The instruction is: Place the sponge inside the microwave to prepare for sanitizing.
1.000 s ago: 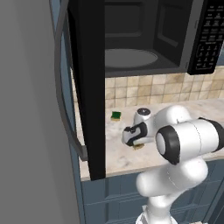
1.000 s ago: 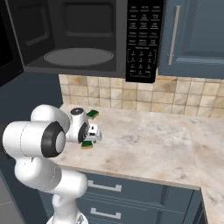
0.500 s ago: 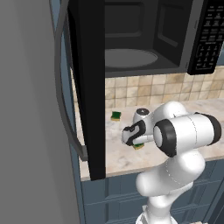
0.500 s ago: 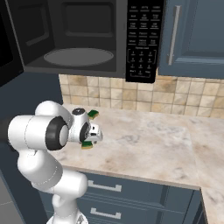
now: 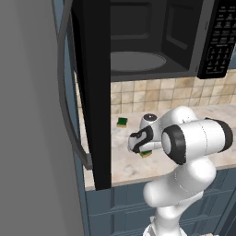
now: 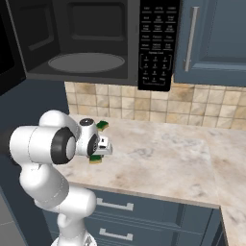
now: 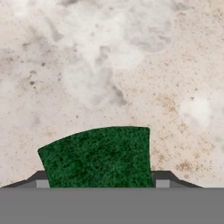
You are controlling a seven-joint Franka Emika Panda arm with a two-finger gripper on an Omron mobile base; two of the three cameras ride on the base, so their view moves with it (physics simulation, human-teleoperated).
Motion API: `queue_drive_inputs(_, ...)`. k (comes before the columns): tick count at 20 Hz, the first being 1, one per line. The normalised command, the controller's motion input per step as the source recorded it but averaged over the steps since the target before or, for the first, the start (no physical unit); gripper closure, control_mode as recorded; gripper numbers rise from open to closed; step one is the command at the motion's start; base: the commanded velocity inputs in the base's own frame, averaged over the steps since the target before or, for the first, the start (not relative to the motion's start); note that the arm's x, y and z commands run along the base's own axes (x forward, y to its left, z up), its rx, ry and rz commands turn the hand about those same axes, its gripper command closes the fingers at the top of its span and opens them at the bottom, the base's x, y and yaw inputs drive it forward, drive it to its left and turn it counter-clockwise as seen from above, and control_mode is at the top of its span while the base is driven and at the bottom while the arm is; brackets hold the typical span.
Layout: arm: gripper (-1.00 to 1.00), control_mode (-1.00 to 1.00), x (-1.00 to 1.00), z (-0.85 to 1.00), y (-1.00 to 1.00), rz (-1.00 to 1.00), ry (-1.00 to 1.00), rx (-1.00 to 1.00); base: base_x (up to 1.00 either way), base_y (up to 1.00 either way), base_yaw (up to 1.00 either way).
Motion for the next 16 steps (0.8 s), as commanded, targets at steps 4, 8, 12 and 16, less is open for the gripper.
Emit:
queue_drive_inputs(4,1.0,-1.0,0.0,-0.02,0.03,0.0,-0.01,0.0,0.0,0.0,0.0)
queue_drive_inputs(8,1.0,-1.0,0.0,0.0,0.0,0.0,0.0,0.0,0.0,0.0,0.0)
queue_drive_inputs(12,1.0,-1.0,-0.15,0.36,0.0,-0.1,-0.08,0.0,0.0,0.0,0.0)
queue_drive_inputs(16,1.0,-1.0,-0.45,0.7,0.0,-0.22,-0.18,0.0,0.0,0.0,0.0)
